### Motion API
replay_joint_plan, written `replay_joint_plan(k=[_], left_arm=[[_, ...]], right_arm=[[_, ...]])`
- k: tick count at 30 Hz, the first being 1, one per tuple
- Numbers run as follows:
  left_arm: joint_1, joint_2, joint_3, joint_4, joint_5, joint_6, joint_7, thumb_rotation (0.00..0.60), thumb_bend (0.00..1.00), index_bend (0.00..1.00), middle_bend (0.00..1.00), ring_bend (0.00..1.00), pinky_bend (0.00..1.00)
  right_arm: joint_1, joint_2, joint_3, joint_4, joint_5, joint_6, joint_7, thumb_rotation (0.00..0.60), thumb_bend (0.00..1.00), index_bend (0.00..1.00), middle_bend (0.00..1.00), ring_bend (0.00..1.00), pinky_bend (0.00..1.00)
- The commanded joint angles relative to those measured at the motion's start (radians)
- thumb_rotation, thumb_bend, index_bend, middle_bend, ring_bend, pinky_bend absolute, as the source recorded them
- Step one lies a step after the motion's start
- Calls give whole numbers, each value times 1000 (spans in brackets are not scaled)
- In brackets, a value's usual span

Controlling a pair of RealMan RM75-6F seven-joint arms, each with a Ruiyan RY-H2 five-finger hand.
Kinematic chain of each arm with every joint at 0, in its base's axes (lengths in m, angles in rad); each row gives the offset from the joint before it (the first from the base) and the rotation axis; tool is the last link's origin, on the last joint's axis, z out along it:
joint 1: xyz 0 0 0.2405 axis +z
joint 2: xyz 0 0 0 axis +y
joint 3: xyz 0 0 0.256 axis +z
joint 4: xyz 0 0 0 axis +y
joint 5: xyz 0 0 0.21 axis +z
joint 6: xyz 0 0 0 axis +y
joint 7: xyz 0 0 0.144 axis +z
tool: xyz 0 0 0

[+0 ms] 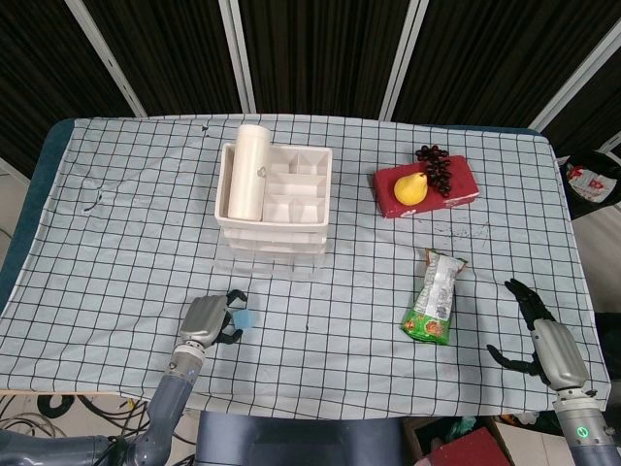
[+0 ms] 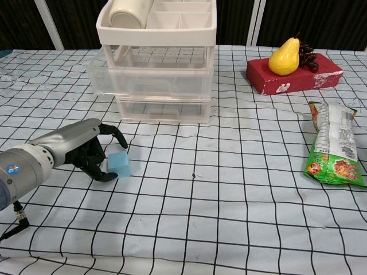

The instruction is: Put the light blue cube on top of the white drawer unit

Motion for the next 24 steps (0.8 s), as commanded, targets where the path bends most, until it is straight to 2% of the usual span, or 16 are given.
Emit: replay_joint_plan(k=[1,6,17,24], left_arm=[[-1,2,-5,2,-2,1,-6,600,265,354,1000,1000,950],[-4,0,-8,2,-5,0,-13,600,273,398,1000,1000,954],[-5,1,0,1,-5,9,-14,600,358,472,1000,1000,954],[11,40,16,-55,83,43,-50,600,358,475,1000,1000,954]], right_arm=[[0,0,0,0,0,0,-1,600,206,0,0,0,153],[0,0,0,-1,0,-1,-2,600,206,0,0,0,153],[0,0,0,-1,1,0,-1,600,206,0,0,0,153],[0,-1,1,0,2,0,-2,600,205,0,0,0,153]])
